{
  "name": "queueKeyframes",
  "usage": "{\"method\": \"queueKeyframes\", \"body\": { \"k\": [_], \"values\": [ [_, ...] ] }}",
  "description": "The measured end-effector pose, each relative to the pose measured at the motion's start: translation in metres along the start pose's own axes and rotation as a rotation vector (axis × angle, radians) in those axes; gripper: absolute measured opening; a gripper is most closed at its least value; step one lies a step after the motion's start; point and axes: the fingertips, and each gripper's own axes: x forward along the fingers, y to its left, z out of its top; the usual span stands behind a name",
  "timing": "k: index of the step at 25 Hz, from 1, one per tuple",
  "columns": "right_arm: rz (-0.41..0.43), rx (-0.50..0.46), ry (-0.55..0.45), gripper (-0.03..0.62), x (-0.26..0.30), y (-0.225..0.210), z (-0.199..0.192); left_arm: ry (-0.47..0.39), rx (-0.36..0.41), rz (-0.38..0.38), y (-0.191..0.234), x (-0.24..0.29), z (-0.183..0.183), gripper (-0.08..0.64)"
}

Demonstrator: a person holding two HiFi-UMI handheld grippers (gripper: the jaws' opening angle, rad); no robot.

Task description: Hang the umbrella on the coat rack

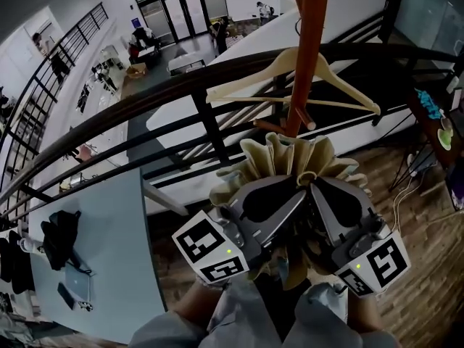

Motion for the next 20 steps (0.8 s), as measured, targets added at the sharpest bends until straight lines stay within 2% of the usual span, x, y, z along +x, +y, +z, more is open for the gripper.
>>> {"method": "queueKeyframes", "body": {
  "k": [7,9,15,20],
  "values": [
    [-0.014,-0.015,0.024,0.003,0.017,-0.015,-0.001,-0.03,-0.004,0.057,0.028,0.01,0.01,0.049],
    [-0.016,-0.01,0.021,0.005,0.022,-0.02,-0.001,-0.037,-0.001,0.076,0.035,0.012,0.013,0.025],
    [-0.006,0.025,0.008,0.005,0.031,-0.037,0.002,-0.016,0.049,0.11,0.043,0.024,0.018,0.011],
    [0.008,0.038,0.002,0.005,0.038,-0.05,0.005,-0.015,0.061,0.135,0.051,0.033,0.022,0.011]
  ]
}}
